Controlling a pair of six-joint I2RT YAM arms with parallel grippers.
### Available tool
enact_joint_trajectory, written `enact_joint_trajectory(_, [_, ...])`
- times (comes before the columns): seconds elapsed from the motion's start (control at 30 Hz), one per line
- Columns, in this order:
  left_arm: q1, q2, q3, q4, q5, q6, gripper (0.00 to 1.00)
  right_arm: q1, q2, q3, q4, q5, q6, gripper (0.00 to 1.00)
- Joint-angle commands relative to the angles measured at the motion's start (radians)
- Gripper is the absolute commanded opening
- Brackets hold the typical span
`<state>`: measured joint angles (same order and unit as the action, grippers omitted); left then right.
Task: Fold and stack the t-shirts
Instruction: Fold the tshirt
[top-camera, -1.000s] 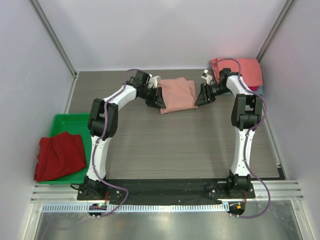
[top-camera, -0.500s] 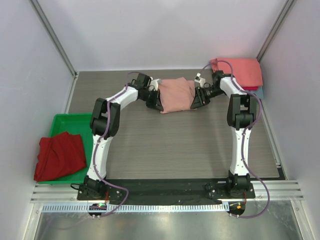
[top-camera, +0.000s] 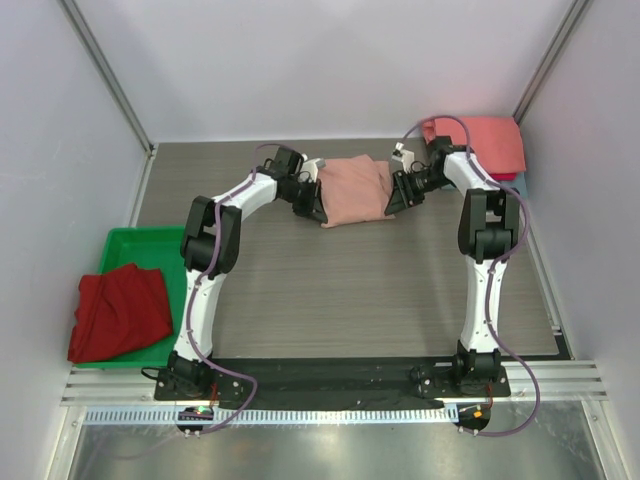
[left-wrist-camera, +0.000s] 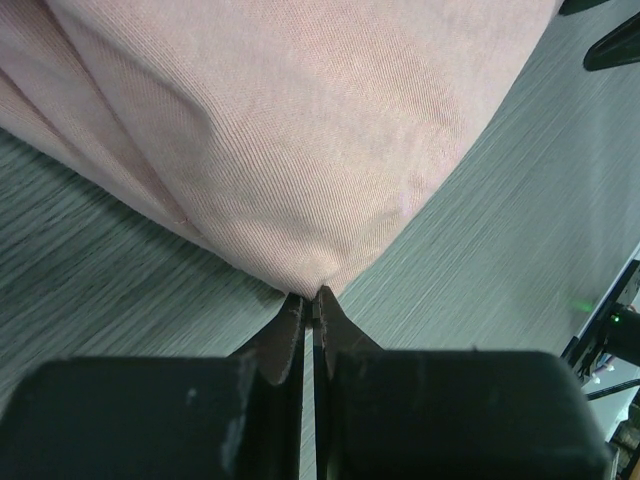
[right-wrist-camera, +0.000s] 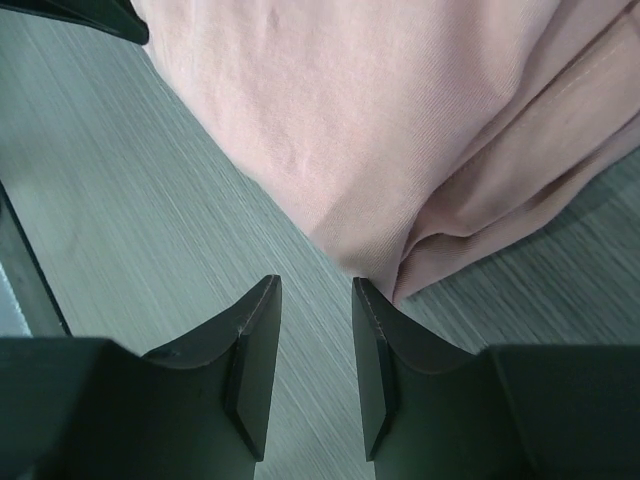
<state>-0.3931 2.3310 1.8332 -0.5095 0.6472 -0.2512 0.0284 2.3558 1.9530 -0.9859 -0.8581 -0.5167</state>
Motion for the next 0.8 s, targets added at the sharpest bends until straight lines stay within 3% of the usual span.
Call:
enact_joint_trajectory(0.0, [-0.004,-0.061,0.009,-0.006,0.014,0.021,0.00,-0.002,-0.087,0.001,0.055,0.019,0.010,0.41])
enact_joint_trajectory(0.33, [-0.004,-0.067,0.006,-0.007,0.016,0.023,0.00,-0.001,-0.024,0.040,0.105,0.059,0.040,0.44])
enact_joint_trajectory(0.67, [-0.004,-0.081,-0.009,-0.021,-0.003,0.047,0.00,0.007,-0.007,0.032,0.113,0.002,0.035,0.44])
enact_joint_trajectory(0.7, [-0.004,-0.082,-0.009,-0.023,-0.004,0.049,0.00,0.005,-0.009,0.024,0.116,-0.005,0.021,0.43])
enact_joint_trajectory(0.77, [-0.004,-0.079,-0.006,-0.033,-0.009,0.059,0.00,0.005,-0.012,0.007,0.115,-0.016,0.018,0.32])
